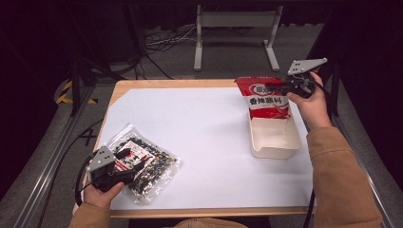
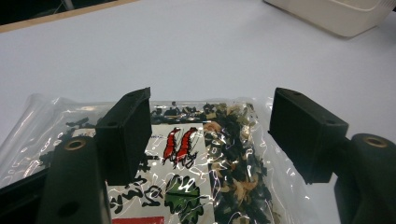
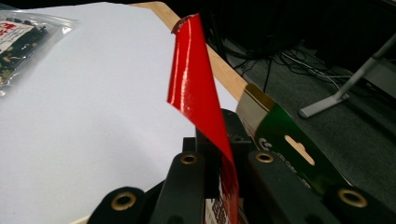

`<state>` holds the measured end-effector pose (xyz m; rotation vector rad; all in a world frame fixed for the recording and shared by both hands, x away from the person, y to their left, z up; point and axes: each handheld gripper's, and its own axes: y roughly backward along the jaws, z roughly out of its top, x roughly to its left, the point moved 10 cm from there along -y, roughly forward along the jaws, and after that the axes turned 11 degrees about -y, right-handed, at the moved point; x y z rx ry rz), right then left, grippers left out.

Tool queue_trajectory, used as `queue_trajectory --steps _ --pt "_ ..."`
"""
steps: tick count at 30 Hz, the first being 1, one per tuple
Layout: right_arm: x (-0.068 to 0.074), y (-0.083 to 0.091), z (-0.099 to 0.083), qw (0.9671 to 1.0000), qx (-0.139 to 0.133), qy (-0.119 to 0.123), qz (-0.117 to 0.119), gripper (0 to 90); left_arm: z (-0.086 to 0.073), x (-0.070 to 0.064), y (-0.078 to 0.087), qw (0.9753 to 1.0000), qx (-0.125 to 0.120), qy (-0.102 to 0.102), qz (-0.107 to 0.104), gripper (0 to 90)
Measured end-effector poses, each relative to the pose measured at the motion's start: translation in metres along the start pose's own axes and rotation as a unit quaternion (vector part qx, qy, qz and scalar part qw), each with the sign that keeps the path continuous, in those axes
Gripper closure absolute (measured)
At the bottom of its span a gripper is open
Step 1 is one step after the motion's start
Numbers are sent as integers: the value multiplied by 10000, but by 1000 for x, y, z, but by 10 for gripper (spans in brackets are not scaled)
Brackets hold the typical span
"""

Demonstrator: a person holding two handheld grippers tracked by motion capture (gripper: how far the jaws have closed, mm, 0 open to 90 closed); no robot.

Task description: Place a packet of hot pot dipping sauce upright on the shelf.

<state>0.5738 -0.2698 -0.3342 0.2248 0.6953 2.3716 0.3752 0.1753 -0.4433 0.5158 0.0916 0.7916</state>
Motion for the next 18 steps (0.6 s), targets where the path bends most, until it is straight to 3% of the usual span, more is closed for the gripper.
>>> queue_trajectory --steps 8,18 --pt "-15 13 -10 9992 -109 -275 -280 884 1 -1 -1 10000 0 -4 -24 301" --pt "-23 15 -27 9975 -101 -608 -337 884 1 -1 -2 10000 -9 -16 -37 300"
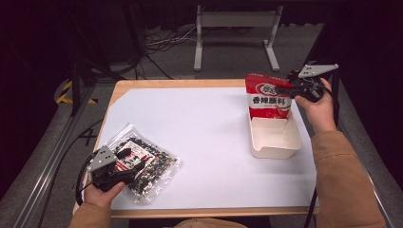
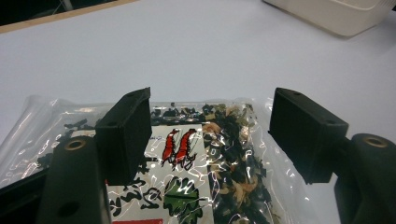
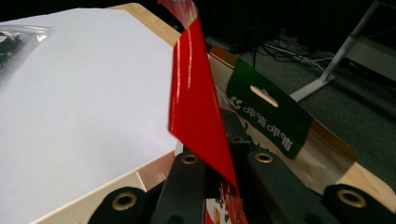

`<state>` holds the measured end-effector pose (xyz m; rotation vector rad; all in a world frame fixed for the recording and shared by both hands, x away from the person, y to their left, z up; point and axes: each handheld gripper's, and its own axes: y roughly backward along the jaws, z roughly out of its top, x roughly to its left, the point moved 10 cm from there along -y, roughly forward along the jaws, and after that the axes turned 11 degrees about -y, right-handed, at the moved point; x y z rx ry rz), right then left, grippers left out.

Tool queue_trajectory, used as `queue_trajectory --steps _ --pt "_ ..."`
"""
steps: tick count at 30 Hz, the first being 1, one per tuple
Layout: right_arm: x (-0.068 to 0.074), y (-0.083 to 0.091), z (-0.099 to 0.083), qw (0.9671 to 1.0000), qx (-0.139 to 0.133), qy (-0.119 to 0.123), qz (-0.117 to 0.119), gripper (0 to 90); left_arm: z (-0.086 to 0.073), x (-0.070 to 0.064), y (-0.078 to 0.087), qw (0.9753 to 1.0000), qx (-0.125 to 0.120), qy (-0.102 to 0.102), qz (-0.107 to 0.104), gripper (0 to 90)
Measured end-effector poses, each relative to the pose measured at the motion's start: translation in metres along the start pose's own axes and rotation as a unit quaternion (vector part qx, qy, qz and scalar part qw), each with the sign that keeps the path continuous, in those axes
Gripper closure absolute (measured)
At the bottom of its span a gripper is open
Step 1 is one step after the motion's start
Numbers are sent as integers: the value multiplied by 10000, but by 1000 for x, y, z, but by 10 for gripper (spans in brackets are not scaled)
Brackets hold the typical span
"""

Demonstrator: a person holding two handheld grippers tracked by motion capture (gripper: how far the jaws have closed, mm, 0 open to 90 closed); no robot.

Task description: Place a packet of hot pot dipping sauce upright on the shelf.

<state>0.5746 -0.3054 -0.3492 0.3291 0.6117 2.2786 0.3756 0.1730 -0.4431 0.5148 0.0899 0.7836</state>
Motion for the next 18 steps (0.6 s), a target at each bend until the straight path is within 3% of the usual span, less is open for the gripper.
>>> queue_trajectory --steps 3,10,18 --pt "-5 2 -4 9998 100 -82 -135 884 0 0 0 10000 -2 13 -4 300" --pt "-18 6 -18 9977 128 -565 -350 873 1 0 -1 10000 4 -14 -14 300" --pt "-17 7 -15 9972 27 -655 -372 814 1 1 -1 10000 -20 6 19 296"
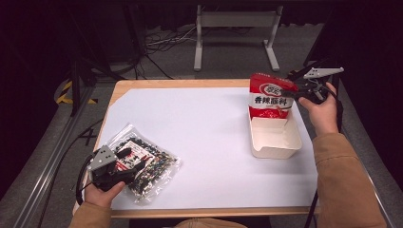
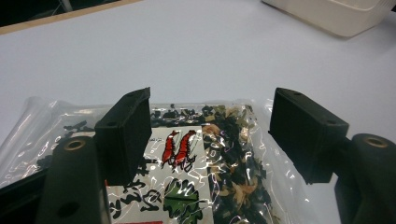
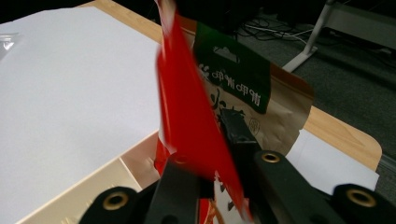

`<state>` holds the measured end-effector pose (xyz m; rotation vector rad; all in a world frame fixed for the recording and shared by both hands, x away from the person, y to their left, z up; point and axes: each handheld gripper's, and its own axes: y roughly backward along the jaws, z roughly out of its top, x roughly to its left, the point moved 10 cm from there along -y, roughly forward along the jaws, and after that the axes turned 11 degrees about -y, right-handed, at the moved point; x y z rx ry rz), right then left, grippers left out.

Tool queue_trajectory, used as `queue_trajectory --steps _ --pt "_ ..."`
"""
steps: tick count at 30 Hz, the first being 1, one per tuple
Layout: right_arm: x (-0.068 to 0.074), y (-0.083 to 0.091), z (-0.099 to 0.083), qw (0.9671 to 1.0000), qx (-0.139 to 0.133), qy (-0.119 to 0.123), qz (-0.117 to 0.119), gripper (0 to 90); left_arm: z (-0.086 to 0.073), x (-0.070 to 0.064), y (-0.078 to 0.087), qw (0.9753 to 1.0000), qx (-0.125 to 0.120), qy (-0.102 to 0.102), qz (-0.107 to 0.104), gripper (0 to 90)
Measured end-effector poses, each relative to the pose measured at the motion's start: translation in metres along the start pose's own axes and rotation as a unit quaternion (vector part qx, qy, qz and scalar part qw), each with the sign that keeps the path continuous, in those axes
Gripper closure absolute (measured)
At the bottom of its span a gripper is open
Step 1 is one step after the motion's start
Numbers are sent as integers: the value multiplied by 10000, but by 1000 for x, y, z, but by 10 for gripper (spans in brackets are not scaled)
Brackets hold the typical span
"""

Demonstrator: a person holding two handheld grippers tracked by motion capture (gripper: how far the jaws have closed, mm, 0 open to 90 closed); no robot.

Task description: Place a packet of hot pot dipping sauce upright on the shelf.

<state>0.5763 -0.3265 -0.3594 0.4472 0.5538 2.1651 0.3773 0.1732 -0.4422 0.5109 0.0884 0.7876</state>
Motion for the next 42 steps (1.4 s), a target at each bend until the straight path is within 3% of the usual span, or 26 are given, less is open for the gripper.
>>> queue_trajectory --steps 5,14,26,31,42 --pt "9 1 5 9999 -105 4 -34 637 0 1 1 10000 4 69 -8 283" --pt "21 9 15 9991 -361 171 -146 451 1 4 1 10000 2 69 17 276" --pt "27 35 19 9969 -664 244 -348 357 1 9 5 9999 80 -20 135 237" --pt "30 47 17 9963 -673 247 -482 306 0 12 7 9998 81 35 174 228" --pt "55 68 12 9961 -743 247 -404 263 0 13 12 9999 89 40 131 236"
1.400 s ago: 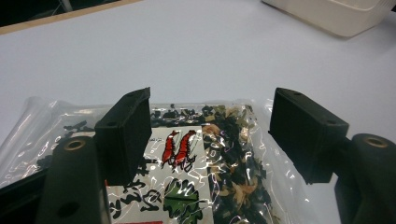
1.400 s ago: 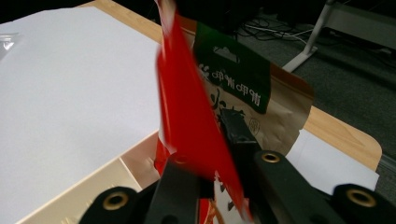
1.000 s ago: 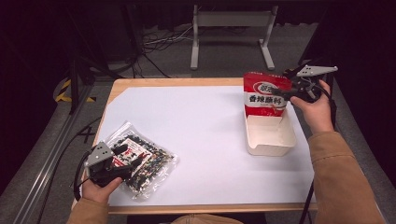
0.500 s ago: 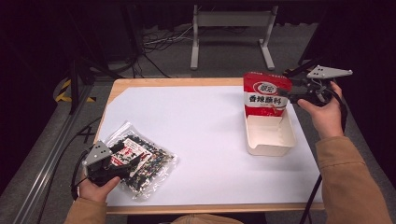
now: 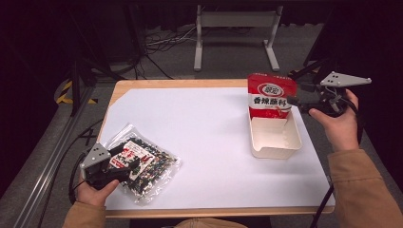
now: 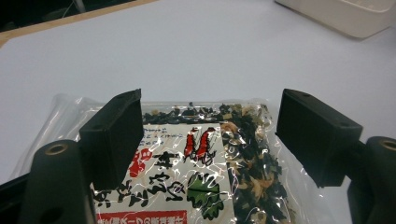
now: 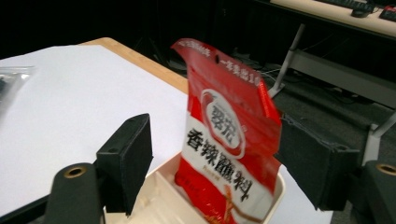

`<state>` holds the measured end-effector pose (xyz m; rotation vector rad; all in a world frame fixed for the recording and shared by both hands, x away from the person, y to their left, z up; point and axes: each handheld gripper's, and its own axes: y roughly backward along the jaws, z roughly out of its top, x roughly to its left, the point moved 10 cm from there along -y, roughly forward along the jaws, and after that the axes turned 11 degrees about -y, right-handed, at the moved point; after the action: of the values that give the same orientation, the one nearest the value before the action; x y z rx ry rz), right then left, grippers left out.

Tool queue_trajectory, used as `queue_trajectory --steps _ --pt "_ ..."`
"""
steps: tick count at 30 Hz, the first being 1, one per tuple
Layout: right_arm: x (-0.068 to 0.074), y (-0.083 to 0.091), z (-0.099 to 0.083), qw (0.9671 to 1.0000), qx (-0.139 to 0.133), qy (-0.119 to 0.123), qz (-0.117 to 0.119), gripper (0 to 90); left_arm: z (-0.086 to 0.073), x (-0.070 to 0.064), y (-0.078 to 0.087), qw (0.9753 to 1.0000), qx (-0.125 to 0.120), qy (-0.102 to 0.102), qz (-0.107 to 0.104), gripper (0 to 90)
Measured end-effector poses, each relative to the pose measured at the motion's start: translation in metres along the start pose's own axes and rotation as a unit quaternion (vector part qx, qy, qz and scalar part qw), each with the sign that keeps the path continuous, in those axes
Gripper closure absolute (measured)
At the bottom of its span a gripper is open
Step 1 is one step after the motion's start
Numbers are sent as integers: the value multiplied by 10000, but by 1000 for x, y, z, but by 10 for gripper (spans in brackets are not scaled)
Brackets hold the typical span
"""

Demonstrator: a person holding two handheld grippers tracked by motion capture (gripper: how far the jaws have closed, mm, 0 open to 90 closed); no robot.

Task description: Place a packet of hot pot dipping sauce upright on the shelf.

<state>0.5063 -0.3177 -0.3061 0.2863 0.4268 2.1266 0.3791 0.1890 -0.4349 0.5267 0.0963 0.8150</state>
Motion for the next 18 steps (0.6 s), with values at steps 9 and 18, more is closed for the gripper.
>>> queue_trajectory --steps 9,18 --pt "27 11 -10 9997 97 -34 226 265 -3 2 0 9999 144 -25 65 234" --pt "52 14 -22 9986 163 -12 500 291 -7 8 0 9995 295 47 106 220"
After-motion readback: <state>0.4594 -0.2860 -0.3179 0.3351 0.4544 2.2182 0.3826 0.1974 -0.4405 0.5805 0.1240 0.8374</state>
